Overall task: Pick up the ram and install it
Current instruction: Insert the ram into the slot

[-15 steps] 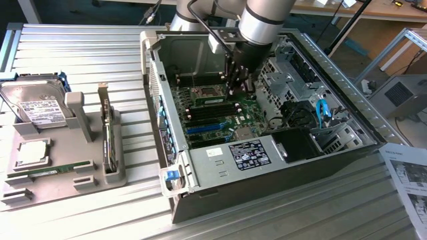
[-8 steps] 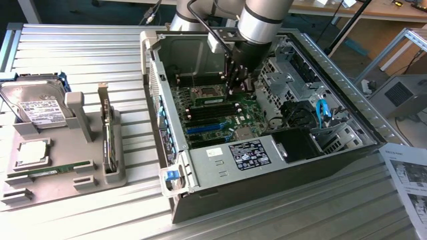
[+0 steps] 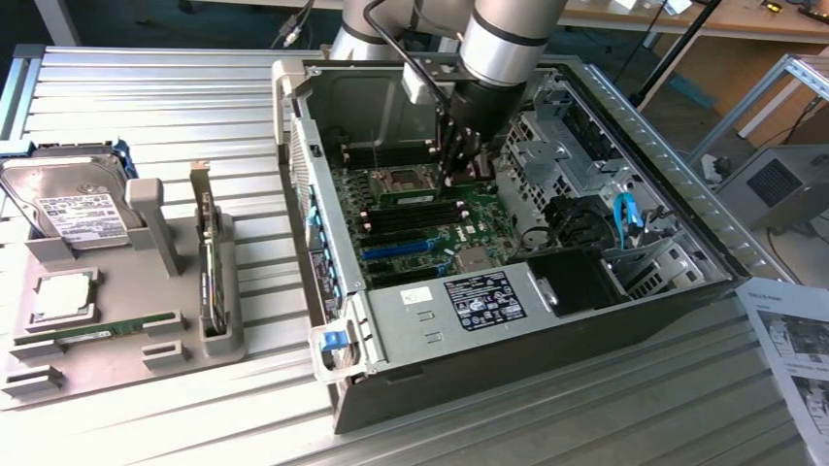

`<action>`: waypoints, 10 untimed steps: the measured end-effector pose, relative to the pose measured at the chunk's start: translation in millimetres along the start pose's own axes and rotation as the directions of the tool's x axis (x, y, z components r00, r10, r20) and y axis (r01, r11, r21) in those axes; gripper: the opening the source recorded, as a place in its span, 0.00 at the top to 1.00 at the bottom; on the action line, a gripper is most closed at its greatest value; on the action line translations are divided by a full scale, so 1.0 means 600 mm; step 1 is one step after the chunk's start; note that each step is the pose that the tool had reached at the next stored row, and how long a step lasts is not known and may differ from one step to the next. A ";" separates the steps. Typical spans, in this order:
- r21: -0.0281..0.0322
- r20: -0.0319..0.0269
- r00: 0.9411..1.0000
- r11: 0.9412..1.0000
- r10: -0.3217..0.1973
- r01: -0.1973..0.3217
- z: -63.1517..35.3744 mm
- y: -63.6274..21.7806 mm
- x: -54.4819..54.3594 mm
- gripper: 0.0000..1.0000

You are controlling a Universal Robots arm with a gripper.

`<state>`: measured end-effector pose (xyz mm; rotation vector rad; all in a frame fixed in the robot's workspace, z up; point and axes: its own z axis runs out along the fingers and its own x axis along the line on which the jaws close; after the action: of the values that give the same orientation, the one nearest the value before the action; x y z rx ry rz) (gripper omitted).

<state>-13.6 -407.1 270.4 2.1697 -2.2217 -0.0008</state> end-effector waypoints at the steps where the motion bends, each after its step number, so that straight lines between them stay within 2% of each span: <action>1: 0.000 0.000 1.000 1.000 0.000 0.000 0.002 0.000 0.000 0.88; 5: 0.000 0.000 1.000 1.000 0.000 0.000 0.016 0.000 0.000 0.88; 10: 0.000 0.000 1.000 1.000 -0.001 0.001 0.017 0.000 0.000 0.88</action>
<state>-13.8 -407.1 260.3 2.1705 -2.2207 -0.0007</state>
